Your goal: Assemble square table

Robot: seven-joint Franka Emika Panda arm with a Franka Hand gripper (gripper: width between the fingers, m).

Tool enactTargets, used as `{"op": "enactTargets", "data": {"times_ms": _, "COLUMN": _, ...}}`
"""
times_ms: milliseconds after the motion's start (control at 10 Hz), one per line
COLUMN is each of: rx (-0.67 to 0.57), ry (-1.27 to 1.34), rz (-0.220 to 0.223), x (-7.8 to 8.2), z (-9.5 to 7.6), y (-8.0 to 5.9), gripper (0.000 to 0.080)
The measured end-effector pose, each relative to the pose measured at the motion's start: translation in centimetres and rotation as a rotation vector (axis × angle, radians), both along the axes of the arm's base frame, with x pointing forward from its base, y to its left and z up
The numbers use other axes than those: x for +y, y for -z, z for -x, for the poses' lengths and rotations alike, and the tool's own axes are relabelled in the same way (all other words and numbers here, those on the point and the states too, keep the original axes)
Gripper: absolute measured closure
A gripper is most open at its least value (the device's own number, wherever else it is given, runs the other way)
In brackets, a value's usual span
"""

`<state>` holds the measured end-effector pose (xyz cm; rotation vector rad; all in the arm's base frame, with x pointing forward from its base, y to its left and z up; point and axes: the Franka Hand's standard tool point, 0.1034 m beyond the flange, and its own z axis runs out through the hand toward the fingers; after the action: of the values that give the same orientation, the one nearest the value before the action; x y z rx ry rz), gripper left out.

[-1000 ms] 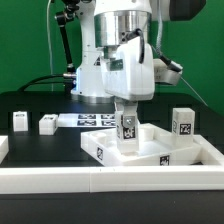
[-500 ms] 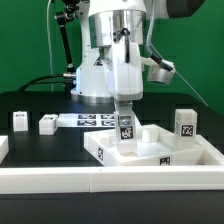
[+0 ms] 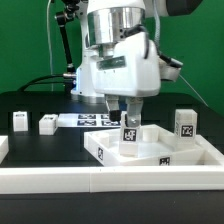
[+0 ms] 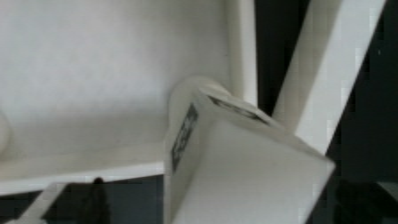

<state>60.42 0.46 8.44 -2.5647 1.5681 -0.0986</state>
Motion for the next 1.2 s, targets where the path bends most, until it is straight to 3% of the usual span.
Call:
{"op": "enactTargets", "data": {"times_ms": 600, "rx": -0.022, "ry": -0.398, "rz": 0.044, "x": -0.24, "z": -0.56, "y": -0.04, "gripper": 0.0151}}
{"op": "enactTargets", "data": {"times_ms": 800, "rx": -0.003, "ry": -0.634, "rz": 0.097, "x": -0.19, "z": -0.59, "y": -0.1, "gripper": 0.0151}}
{"op": "enactTargets", "data": {"times_ms": 1200, "rx": 0.014, "ry": -0.937, "rz": 0.133, "x": -0.29, "z": -0.65, "y": -0.18, "gripper": 0.0151}}
